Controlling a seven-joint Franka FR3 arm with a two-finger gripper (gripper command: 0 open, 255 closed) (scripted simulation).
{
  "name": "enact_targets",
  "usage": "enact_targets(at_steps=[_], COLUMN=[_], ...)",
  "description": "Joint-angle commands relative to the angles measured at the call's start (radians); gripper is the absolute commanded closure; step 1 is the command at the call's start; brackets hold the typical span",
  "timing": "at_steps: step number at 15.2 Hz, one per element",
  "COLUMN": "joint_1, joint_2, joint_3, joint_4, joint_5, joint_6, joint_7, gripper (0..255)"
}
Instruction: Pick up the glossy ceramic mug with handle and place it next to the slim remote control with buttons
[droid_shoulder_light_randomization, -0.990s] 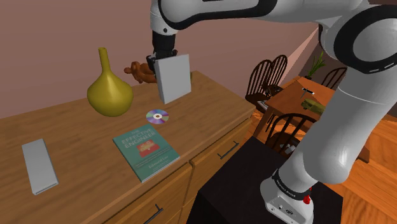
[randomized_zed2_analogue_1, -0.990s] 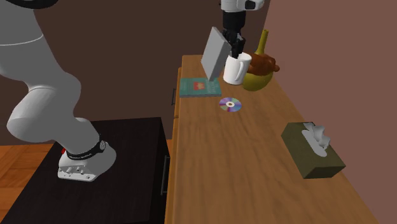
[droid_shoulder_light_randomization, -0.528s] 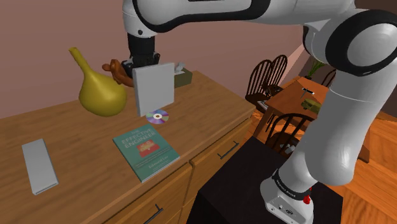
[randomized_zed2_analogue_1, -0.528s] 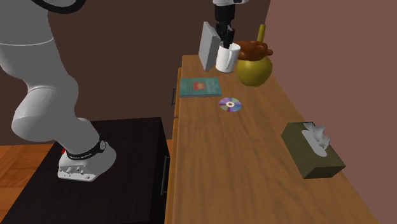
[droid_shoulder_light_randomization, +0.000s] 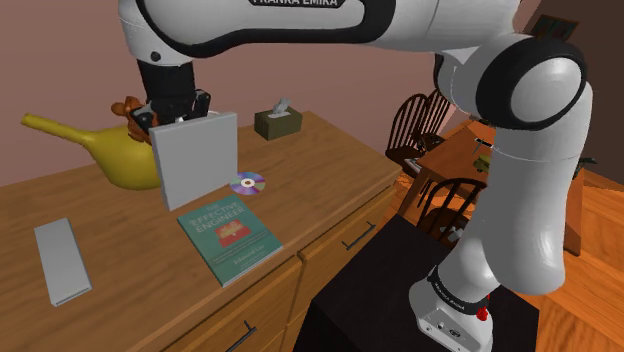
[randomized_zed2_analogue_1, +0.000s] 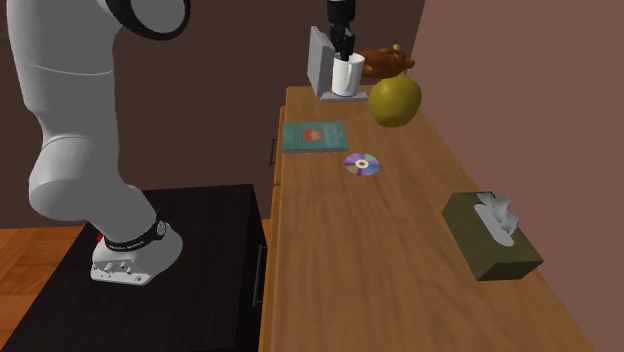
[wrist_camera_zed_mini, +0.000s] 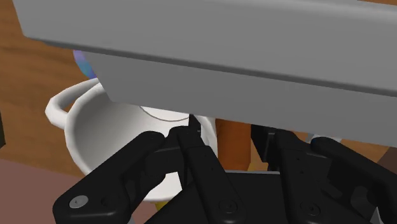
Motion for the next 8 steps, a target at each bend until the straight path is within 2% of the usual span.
enact_targets(at_steps=[1, 4, 6, 7, 8], joint_1=[0.049, 0.128, 0.191, 0.231, 0.297], joint_2=[0.063, 0.171, 0.265, 0.329, 0.45], joint_3=[0.006, 0.007, 0.002, -0.005, -0.023], joint_4=[0.095, 0.265, 0.423, 0.535, 0.756], joint_5=[-0.024, -0.057, -0.081, -0.095, -0.115], joint_6=[-0.037, -0.107, -0.172, -0.219, -0.312], joint_7=[0.042, 0.088, 0.11, 0.115, 0.106], gripper=[255, 255, 255, 255, 255])
